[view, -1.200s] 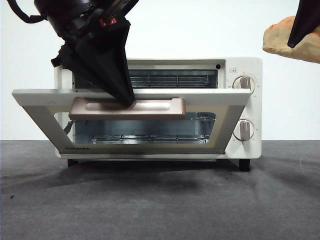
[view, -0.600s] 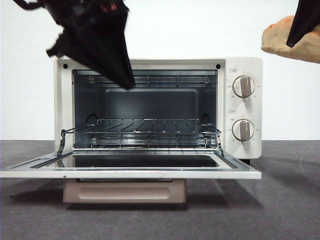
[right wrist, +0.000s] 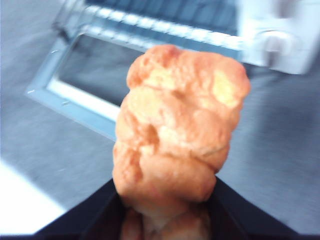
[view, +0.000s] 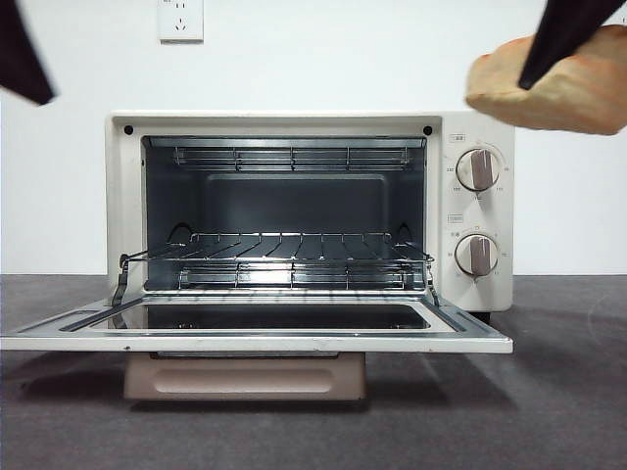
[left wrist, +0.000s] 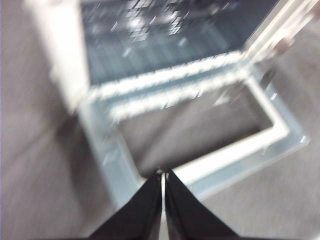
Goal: The left arm flap open the oven, the right arm pick bread and place it into oven, the left arm flap close the oven
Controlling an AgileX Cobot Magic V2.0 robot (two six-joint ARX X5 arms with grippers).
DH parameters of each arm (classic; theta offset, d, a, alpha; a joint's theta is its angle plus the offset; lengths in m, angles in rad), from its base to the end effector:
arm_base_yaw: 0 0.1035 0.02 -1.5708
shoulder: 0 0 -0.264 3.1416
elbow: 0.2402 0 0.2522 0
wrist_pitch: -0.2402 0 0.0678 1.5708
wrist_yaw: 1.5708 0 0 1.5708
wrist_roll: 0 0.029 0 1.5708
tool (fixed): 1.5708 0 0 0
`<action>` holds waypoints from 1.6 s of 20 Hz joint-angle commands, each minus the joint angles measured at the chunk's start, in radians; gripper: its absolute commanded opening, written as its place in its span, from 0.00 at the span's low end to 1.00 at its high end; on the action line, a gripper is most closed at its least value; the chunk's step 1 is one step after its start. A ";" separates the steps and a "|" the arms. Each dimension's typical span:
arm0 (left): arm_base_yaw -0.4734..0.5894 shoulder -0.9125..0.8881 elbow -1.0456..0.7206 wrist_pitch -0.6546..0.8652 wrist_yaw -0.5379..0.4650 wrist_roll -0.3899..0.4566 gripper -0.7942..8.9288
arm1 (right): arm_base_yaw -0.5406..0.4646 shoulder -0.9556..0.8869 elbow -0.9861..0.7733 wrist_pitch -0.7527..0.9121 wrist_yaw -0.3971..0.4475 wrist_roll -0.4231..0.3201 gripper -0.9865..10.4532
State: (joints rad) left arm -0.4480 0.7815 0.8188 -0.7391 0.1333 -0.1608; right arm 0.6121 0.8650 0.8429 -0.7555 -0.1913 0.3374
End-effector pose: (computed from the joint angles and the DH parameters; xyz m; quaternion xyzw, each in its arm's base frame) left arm 0.1325 -0.0680 0.2962 -0.0186 0.3600 -0.2410 0.9011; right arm 0.1307 0.0985 0.2915 0.0650 0.4262 0.2944 0.8529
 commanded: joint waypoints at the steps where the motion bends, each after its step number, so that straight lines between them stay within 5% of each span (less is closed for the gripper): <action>1: 0.010 -0.051 -0.014 -0.029 0.001 -0.002 0.10 | 0.041 0.048 0.023 0.051 -0.022 0.005 0.25; 6: 0.017 -0.143 -0.016 -0.096 0.001 -0.002 0.10 | 0.171 0.212 0.023 0.228 -0.021 0.064 0.25; 14: 0.017 -0.159 -0.016 -0.122 0.001 -0.001 0.10 | 0.219 0.432 0.023 0.543 -0.002 0.159 0.25; 19: 0.016 -0.161 -0.016 -0.123 0.001 0.005 0.10 | 0.215 0.549 0.044 0.673 0.105 0.186 0.25; 32: 0.016 -0.162 -0.016 -0.132 0.001 0.022 0.10 | 0.164 0.805 0.220 0.707 0.393 0.180 0.26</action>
State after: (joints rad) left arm -0.4282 0.6159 0.7982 -0.8768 0.1337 -0.1482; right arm 0.7700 1.6527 1.0409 -0.0513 0.1894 0.5125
